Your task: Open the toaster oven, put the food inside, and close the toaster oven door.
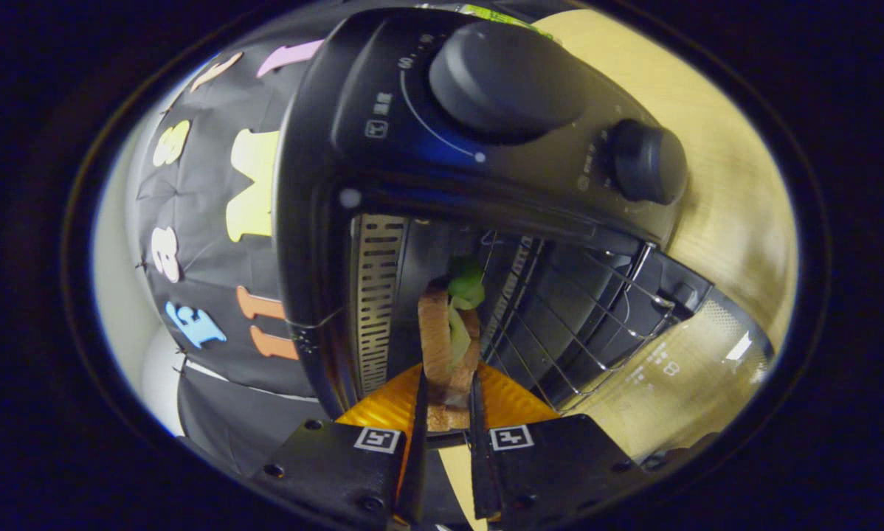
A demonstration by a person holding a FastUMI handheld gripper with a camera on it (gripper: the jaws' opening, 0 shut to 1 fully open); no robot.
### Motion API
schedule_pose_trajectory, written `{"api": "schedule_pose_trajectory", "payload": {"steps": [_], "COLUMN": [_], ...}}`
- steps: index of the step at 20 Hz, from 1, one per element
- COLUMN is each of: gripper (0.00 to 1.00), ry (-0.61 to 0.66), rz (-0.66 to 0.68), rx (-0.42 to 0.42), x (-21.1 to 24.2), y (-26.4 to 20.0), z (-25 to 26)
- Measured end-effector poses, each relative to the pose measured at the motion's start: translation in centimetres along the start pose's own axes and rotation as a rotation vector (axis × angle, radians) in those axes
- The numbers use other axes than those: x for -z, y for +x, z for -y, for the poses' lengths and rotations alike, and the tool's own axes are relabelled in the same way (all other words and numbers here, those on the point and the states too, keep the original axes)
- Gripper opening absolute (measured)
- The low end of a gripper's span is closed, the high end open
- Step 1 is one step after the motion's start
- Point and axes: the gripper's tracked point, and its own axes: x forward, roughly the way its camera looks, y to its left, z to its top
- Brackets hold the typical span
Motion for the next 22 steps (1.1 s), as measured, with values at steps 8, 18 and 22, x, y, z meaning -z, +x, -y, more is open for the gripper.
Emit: {"api": "schedule_pose_trajectory", "payload": {"steps": [8,18,22], "gripper": [0.59,1.00,1.00], "ry": [-0.079,-0.640,-0.906], "rz": [0.027,-0.090,-0.089], "rx": [0.115,0.314,0.339], "x": [1.5,6.7,7.8], "y": [0.0,-6.3,-11.4], "z": [0.6,-1.7,-4.5]}}
